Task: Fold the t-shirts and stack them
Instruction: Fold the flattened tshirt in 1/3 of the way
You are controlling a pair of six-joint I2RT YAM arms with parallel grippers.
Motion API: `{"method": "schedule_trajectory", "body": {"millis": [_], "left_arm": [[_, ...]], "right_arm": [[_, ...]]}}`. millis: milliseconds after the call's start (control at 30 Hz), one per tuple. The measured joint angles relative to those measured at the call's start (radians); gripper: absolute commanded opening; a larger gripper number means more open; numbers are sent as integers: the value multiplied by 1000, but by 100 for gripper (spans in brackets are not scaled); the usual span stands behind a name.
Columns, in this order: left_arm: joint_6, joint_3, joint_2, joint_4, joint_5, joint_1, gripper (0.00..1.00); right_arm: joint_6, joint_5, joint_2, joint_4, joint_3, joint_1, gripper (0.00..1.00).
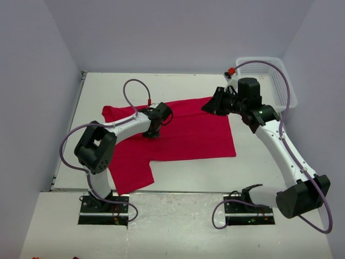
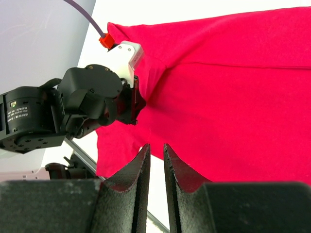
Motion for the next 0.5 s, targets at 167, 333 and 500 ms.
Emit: {"method": "schedule_trajectory", "body": {"millis": [167,333,500], "left_arm": [[-16,9,5,-14,-12,-10,7],[-34,23,28,-30,-41,-10,18],[-82,23,2,-58,-115,-10,24]], "right_arm": [[0,-9,-4,0,-12,0,18],[-2,-12,-5,-1,-19,0,18],[-3,-14,-6,-1,-34,0,18]]}}
